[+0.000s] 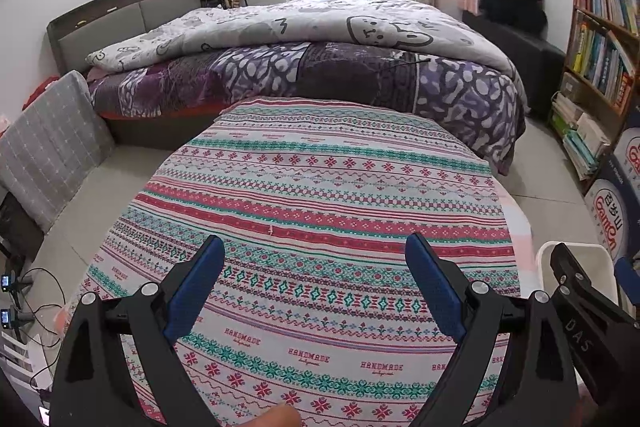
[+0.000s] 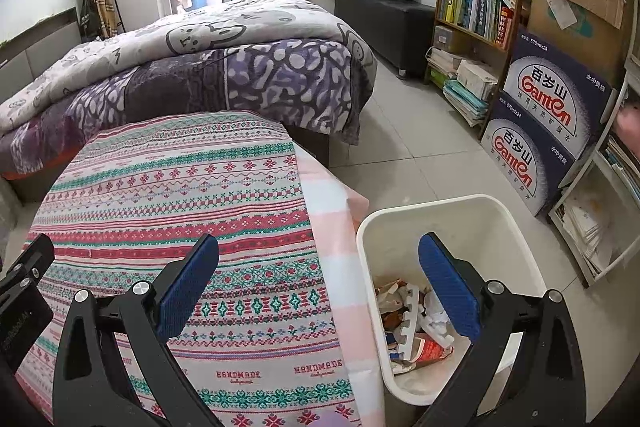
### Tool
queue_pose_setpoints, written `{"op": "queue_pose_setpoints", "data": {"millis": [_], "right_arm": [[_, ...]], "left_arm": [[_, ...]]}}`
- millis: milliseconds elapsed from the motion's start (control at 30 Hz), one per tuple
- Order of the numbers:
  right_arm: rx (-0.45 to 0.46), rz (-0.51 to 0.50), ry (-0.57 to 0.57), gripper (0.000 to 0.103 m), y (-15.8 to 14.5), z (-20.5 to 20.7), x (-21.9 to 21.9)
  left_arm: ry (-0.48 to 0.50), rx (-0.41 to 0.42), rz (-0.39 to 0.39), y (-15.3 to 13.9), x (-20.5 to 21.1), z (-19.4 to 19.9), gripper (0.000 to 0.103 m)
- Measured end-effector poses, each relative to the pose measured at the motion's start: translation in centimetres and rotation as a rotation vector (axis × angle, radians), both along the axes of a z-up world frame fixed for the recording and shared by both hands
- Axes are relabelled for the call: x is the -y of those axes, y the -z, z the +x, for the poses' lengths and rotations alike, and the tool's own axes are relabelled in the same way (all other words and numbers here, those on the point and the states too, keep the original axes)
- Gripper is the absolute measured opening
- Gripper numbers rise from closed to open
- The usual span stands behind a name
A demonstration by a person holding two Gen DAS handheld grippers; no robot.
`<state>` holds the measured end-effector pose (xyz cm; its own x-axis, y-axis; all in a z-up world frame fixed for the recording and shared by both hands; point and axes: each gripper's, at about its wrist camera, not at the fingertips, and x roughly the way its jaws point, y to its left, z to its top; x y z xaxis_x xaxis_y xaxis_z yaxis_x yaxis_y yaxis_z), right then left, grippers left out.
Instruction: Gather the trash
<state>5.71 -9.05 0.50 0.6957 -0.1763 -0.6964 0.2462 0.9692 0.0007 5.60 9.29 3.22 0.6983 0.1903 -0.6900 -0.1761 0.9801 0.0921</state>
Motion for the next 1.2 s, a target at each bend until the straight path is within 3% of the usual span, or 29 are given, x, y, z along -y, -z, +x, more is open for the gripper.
{"op": "queue_pose_setpoints", "data": {"millis": [1200], "right_arm": [[-0.03,0.008,0.034,0.096,1.2,-0.9,3.7]], "left_arm": [[0.068,-0.049,-0.009,1.5,3.3,0.4,0.089]]}}
